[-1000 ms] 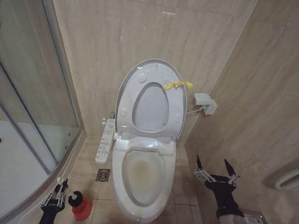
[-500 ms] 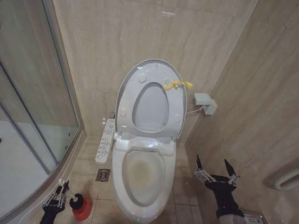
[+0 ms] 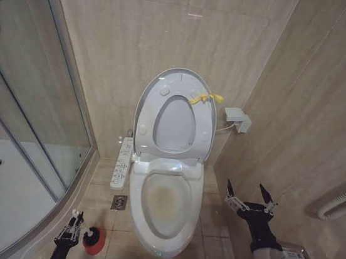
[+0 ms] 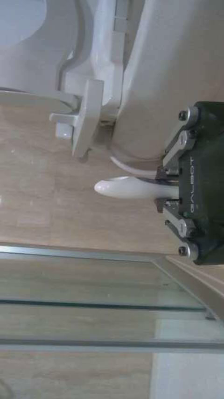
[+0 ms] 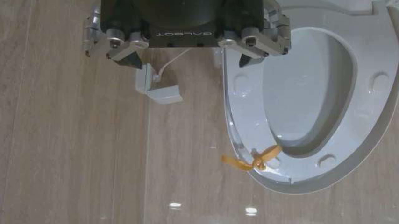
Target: Open the toilet lid, clean the toilet bowl with a toilet brush, close the toilet lid, and flush.
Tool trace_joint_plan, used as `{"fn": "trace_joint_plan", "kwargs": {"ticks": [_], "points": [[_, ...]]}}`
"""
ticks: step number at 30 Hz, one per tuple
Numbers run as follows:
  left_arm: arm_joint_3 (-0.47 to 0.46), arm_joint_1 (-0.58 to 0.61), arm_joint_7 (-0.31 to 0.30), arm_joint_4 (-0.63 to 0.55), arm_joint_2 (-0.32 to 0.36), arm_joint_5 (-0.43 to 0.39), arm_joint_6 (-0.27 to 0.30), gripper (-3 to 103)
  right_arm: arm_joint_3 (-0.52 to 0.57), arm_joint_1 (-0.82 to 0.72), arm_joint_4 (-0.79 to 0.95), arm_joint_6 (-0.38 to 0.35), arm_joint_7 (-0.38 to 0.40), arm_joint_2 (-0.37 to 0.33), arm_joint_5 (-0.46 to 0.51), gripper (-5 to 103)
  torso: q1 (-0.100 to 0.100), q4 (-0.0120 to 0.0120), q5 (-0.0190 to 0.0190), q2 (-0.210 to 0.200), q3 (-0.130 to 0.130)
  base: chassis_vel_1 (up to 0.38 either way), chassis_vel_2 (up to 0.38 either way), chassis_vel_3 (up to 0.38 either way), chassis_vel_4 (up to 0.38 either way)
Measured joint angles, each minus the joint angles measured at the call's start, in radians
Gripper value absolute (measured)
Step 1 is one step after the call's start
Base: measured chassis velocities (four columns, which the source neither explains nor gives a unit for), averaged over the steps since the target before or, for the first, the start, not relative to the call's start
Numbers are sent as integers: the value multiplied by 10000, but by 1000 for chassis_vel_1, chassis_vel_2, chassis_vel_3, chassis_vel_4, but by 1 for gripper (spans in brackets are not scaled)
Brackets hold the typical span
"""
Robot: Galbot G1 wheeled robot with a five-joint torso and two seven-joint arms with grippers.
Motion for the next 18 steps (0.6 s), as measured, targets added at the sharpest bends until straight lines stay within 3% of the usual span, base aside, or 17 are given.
{"fn": "trace_joint_plan", "kwargs": {"ticks": [8, 18], "points": [[-35, -449, 253, 1528, -7, 90, -12, 19, 0, 0, 0, 0, 0, 0, 1, 100, 0, 3, 0, 0, 0, 0, 0, 0, 0], [-144, -801, 852, 2058, -193, -5, -51, 19, 0, 0, 0, 0, 0, 0, 0, 100, -1, 2, 4, 2, -2, 0, 0, 0, 0]]}}
